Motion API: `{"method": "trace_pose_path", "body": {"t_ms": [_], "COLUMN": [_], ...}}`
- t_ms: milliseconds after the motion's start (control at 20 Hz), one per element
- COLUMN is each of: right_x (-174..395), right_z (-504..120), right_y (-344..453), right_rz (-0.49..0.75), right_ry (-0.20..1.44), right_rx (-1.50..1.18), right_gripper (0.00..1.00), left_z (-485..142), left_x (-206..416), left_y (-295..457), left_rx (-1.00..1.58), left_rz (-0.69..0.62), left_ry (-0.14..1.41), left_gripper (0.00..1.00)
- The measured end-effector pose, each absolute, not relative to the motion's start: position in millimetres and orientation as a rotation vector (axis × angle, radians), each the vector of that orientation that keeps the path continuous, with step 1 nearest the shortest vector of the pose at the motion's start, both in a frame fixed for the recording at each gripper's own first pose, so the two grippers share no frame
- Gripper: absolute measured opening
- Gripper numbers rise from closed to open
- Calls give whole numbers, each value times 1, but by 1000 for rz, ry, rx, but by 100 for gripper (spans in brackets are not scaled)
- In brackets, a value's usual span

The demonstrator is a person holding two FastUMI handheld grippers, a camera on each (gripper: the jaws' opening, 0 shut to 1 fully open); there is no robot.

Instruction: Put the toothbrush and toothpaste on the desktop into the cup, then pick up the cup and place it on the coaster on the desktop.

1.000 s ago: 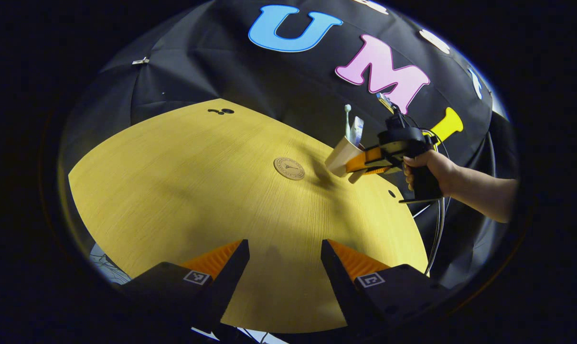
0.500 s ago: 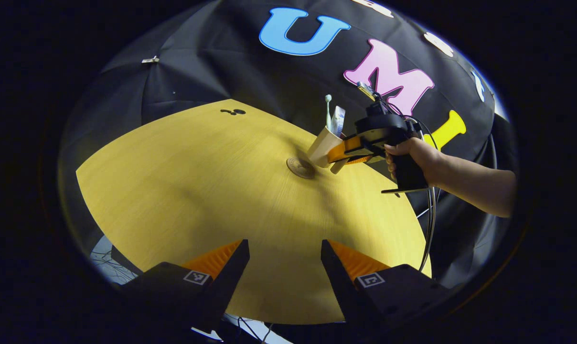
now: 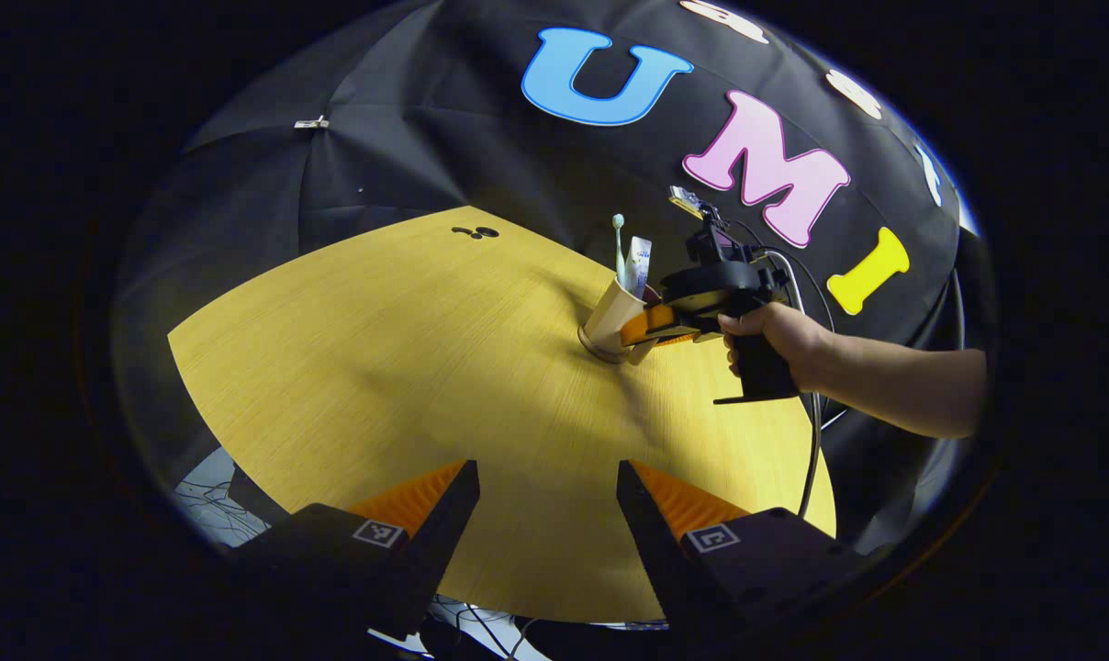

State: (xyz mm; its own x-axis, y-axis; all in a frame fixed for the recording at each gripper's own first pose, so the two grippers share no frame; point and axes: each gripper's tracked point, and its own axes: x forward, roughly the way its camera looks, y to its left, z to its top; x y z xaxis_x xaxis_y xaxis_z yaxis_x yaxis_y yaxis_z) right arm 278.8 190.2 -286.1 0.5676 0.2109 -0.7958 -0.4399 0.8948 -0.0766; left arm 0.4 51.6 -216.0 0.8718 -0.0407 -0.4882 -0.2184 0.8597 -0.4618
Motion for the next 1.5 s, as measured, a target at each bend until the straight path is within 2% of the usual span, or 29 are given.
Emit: {"method": "trace_pose_path", "body": {"t_ms": [150,200,250,300,500,550,800,1050,1150,1200,1250,1500], "right_x": [273,275,276,274,252,246,214,161,130,114,98,19], "right_z": [-276,-269,-261,-250,-209,-197,-128,-60,-46,-42,-36,-18], "right_y": [189,187,185,184,176,172,150,124,113,109,105,80], "right_rz": [372,372,369,366,369,363,282,205,166,151,128,20], "right_ry": [886,869,847,827,787,763,642,468,428,413,390,283], "right_rx": [-252,-249,-250,-243,-195,-197,-142,-96,-90,-76,-63,-85], "right_gripper": [29,30,36,39,94,98,98,98,98,94,98,98], "left_z": [-213,-211,-208,-205,-184,-177,-137,-74,-70,-64,-57,-28], "left_x": [-5,-8,-9,-10,-14,-14,-3,-16,-11,-12,-14,-21], "left_y": [49,47,46,43,33,30,27,45,41,41,39,33], "left_rx": [-503,-492,-485,-482,-472,-464,-377,-200,-202,-213,-215,-117], "left_rz": [83,78,72,64,23,11,-14,54,36,31,12,-90], "left_ry": [514,514,511,508,476,462,339,206,172,157,138,65], "left_gripper": [96,100,96,96,96,96,96,96,96,96,96,96]}}
